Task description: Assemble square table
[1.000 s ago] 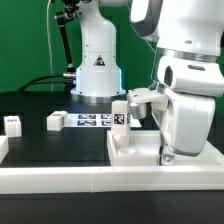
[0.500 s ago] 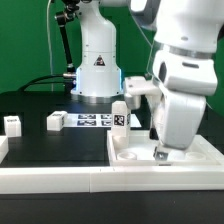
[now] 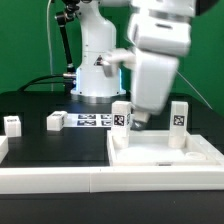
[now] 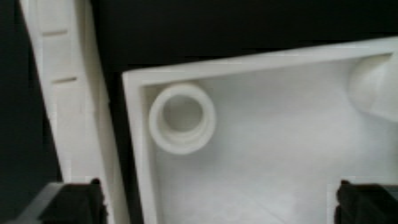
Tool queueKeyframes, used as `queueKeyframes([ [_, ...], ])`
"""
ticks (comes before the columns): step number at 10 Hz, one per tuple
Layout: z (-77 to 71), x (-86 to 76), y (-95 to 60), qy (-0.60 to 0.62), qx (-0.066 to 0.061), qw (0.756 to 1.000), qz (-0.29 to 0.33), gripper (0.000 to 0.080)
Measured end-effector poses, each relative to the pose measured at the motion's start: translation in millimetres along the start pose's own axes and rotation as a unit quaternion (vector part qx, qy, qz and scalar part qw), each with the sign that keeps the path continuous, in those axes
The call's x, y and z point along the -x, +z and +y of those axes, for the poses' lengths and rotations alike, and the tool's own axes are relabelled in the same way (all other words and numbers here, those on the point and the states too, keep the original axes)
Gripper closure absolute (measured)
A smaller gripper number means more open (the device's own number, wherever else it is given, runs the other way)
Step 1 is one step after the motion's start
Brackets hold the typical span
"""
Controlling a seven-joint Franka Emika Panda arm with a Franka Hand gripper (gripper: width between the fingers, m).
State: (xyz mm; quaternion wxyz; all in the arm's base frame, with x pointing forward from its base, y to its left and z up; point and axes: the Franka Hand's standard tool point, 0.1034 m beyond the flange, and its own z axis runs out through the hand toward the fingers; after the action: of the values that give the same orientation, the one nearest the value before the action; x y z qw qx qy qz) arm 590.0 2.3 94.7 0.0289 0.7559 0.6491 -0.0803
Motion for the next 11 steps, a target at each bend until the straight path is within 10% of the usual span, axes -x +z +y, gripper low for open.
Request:
queueKeyframes([
  [3, -23.4, 42.3, -5.3, 0.025, 0.001, 1.0, 0.003, 0.0151],
  [11, -44.4, 61.2, 10.5, 0.307, -0.019, 0.952, 0.0, 0.0151],
])
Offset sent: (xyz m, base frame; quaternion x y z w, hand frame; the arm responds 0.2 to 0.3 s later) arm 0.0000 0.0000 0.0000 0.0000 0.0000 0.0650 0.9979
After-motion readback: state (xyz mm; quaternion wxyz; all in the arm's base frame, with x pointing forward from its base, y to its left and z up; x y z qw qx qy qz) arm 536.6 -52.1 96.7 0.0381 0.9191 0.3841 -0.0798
